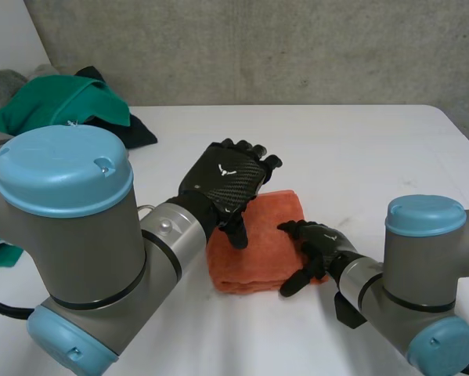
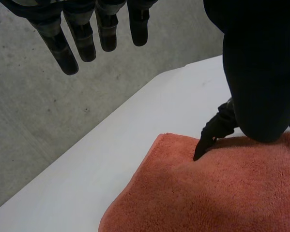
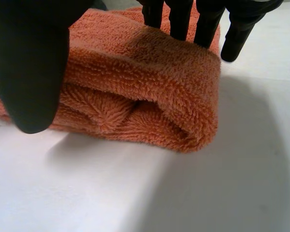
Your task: Fold the laundry.
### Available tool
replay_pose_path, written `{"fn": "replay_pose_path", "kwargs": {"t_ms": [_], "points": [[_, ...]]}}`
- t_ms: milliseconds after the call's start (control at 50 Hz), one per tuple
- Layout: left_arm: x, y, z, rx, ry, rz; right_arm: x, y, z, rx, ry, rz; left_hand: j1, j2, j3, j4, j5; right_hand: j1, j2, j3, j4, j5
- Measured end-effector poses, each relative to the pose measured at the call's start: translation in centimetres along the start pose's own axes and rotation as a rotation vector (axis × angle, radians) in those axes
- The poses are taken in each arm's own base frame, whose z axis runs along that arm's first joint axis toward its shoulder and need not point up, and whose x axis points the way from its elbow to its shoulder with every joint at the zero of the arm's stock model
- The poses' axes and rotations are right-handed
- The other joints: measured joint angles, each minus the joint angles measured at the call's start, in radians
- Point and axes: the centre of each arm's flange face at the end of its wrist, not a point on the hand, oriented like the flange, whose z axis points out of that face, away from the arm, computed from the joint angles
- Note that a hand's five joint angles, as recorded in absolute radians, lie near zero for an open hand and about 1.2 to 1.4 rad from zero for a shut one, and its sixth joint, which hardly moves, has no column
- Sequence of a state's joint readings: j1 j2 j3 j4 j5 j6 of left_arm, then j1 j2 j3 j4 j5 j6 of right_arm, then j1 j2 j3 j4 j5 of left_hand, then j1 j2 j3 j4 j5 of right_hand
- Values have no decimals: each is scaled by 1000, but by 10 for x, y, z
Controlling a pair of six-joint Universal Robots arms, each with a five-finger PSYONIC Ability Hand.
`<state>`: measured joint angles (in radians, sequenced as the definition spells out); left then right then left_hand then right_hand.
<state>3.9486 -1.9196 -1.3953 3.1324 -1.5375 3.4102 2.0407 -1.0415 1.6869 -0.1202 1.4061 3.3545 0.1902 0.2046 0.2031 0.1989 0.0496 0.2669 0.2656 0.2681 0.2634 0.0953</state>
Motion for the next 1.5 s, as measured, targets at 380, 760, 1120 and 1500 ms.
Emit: {"fn": "replay_pose_path", "kwargs": {"t_ms": [380,760,1120,1500], "points": [[-2,-11,5,58,-13,2,6,-41,24,233,39,-23,0,0,0,0,0,585,843,862,932,852],[-3,-58,13,213,-3,11,177,-144,99,523,419,89,1,0,0,0,0,585,843,872,933,881],[19,-67,9,253,97,-38,333,-179,97,641,684,95,1,0,0,0,0,585,843,872,936,881],[36,-67,3,259,217,-75,351,-175,78,513,791,6,0,0,0,0,0,-36,-51,-61,-52,-52]]}}
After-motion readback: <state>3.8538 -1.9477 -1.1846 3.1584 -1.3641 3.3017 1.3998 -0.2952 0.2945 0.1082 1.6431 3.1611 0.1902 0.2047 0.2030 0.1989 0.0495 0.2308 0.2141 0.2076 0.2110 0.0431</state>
